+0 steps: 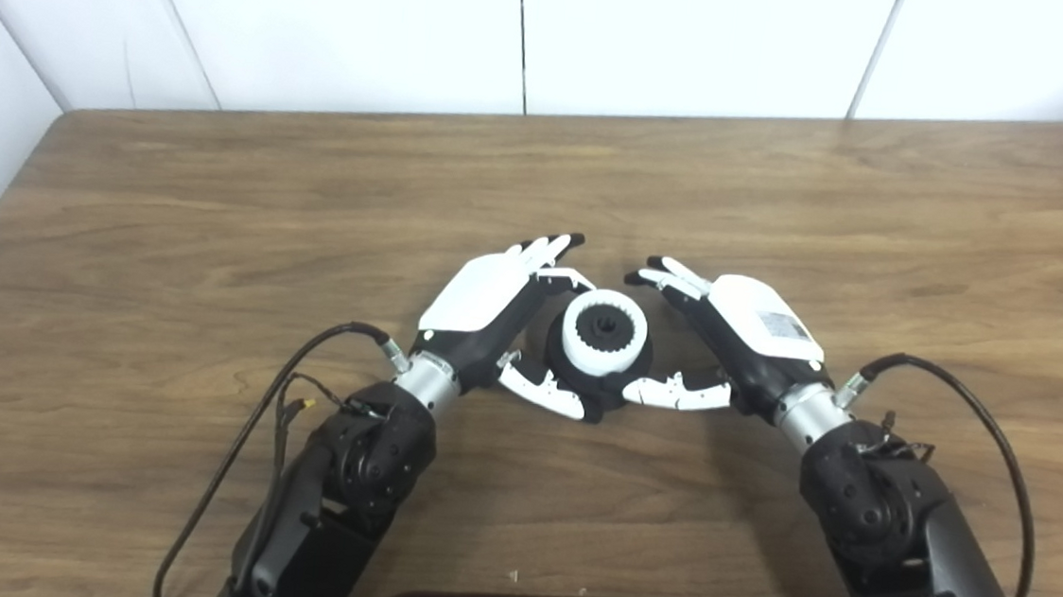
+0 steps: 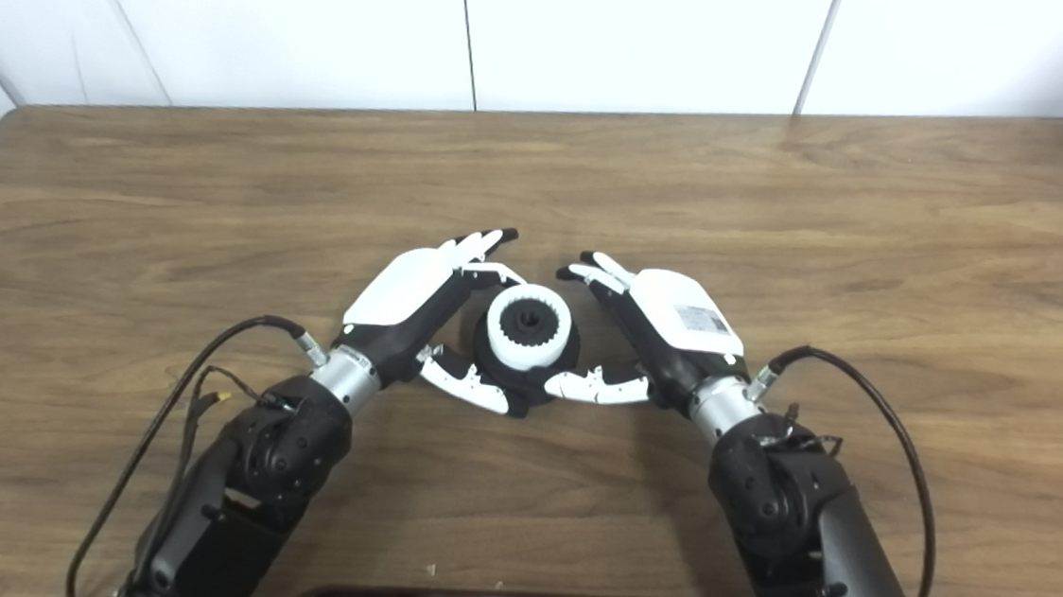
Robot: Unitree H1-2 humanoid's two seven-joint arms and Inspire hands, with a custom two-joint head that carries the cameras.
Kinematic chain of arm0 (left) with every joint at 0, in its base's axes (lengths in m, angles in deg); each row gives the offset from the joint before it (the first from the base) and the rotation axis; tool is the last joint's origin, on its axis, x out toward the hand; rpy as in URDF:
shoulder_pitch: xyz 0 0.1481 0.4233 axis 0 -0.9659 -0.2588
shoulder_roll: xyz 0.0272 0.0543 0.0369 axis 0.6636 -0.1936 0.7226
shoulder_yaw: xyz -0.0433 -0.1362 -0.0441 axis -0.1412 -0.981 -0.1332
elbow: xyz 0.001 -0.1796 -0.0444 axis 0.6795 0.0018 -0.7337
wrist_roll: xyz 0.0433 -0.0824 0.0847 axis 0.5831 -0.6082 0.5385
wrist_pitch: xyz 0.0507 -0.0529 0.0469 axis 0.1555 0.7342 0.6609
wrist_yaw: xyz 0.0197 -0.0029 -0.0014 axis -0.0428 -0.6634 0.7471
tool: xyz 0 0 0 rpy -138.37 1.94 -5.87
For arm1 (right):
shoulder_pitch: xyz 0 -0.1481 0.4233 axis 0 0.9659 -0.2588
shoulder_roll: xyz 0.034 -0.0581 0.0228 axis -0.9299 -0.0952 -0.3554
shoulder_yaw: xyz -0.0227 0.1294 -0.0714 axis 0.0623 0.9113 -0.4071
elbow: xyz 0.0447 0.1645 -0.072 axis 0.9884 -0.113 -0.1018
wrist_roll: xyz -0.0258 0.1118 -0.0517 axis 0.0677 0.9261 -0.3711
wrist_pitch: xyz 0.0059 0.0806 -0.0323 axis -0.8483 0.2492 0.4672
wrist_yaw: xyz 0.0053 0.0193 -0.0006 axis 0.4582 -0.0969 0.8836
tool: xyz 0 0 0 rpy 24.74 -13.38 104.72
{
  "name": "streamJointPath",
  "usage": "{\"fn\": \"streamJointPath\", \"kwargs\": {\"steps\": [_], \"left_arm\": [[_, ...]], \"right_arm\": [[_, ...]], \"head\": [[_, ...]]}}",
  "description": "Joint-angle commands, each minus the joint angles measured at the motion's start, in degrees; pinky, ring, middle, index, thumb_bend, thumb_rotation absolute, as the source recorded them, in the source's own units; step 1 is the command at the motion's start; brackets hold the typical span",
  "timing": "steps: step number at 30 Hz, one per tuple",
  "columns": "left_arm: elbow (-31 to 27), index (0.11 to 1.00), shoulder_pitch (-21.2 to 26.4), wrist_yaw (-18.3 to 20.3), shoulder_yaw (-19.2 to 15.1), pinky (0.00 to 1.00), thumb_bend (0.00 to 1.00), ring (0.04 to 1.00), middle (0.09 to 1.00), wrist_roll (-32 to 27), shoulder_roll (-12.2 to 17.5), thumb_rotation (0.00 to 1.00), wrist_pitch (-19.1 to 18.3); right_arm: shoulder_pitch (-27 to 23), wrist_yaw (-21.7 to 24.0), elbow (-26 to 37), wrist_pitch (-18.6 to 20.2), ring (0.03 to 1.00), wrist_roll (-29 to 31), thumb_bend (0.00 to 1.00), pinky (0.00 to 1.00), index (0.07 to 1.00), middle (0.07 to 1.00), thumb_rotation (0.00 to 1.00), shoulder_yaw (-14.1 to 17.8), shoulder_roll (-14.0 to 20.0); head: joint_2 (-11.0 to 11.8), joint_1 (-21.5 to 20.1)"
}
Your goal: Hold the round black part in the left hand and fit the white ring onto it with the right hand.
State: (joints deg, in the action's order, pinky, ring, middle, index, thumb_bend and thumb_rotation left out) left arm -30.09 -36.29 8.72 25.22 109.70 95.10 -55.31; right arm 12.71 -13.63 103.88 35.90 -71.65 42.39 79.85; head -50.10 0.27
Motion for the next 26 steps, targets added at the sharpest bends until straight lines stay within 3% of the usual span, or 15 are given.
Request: {"fn": "streamJointPath", "kwargs": {"steps": [1, 5, 11, 26], "left_arm": [[-2.0, 0.596, 2.3, -1.4, -1.3, 1.00, 0.91, 1.000, 1.000, 0.2, 0.6, 0.31, 0.2], [-1.7, 0.597, 2.3, -1.9, -1.3, 1.00, 0.91, 1.000, 1.000, 0.1, 0.6, 0.30, 0.7], [-0.7, 0.597, 2.4, -2.5, -1.2, 1.00, 0.91, 1.000, 1.000, 0.2, 0.4, 0.31, 1.2], [-0.4, 0.597, 2.4, -2.8, -1.2, 1.00, 0.91, 1.000, 1.000, 0.2, 0.1, 0.32, 1.4]], "right_arm": [[-0.4, 0.9, 1.3, 0.3, 0.903, 0.1, 0.91, 0.85, 0.884, 0.957, 0.57, 0.7, 1.5], [-1.4, 3.0, 3.0, 0.7, 0.927, 4.3, 0.99, 0.86, 0.932, 0.984, 0.59, 2.5, 2.8], [-2.9, 5.3, 4.0, 0.8, 0.940, 7.8, 1.00, 0.87, 0.966, 1.000, 0.54, 4.3, 5.0], [-3.5, 8.3, 4.9, 2.2, 0.948, 8.5, 1.00, 0.88, 0.980, 1.000, 0.52, 4.4, 7.2]], "head": [[0.4, 0.0], [1.0, -0.4], [1.7, -0.6], [1.4, -0.6]]}}
